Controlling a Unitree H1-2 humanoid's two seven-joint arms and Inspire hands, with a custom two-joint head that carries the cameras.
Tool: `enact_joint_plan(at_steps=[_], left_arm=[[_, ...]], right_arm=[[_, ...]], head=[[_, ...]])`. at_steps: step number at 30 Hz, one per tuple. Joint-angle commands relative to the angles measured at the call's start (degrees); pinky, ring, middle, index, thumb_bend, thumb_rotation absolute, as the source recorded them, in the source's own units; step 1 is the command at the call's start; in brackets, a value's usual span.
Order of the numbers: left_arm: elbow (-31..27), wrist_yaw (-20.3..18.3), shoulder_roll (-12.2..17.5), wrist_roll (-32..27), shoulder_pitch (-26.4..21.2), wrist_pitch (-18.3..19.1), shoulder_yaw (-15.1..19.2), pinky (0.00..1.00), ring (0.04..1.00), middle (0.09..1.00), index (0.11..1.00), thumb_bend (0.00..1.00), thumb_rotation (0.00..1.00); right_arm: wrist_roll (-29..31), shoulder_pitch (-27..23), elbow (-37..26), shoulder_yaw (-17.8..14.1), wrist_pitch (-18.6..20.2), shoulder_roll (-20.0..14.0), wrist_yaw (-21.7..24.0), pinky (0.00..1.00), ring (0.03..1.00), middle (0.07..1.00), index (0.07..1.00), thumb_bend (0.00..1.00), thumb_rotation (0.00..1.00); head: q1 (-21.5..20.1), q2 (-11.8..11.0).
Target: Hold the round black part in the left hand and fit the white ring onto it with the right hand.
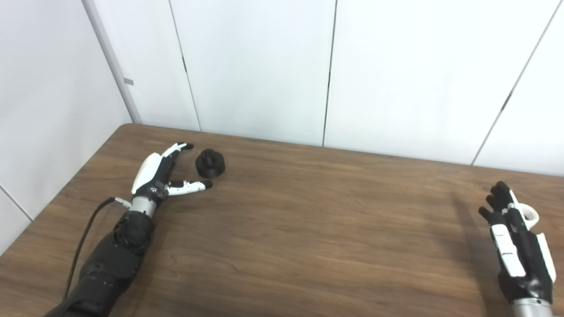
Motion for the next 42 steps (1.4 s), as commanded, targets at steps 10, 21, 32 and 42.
enact_joint_plan(at_steps=[10,21,32,42], left_arm=[[1.1,-2.9,2.7,1.4,-2.7,2.7,-2.0,0.97,0.984,0.938,0.851,0.99,0.38],[2.9,-3.8,3.6,3.7,-5.9,3.3,-4.0,0.93,0.964,0.919,0.818,1.0,0.37],[6.4,-4.9,3.7,4.6,-8.5,3.0,-5.8,0.96,0.968,0.915,0.808,1.0,0.38],[6.7,-6.7,4.8,6.0,-10.3,4.1,-8.1,0.97,0.957,0.901,0.791,1.0,0.36]], right_arm=[[-1.1,4.2,2.3,0.6,-1.0,0.9,-0.3,0.87,0.955,0.96,0.946,0.3,0.72],[-1.2,5.3,0.5,0.7,-1.0,1.2,-0.1,0.87,0.957,0.961,0.95,0.31,0.71],[-1.1,6.6,-1.7,0.9,-0.3,1.5,-0.1,0.85,0.94,0.952,0.937,0.3,0.7],[-1.3,7.6,-3.9,1.3,0.6,1.8,-0.2,0.87,0.948,0.96,0.94,0.32,0.72]], head=[[-0.7,0.2],[-1.0,0.6],[-1.0,0.9],[-1.3,1.8]])
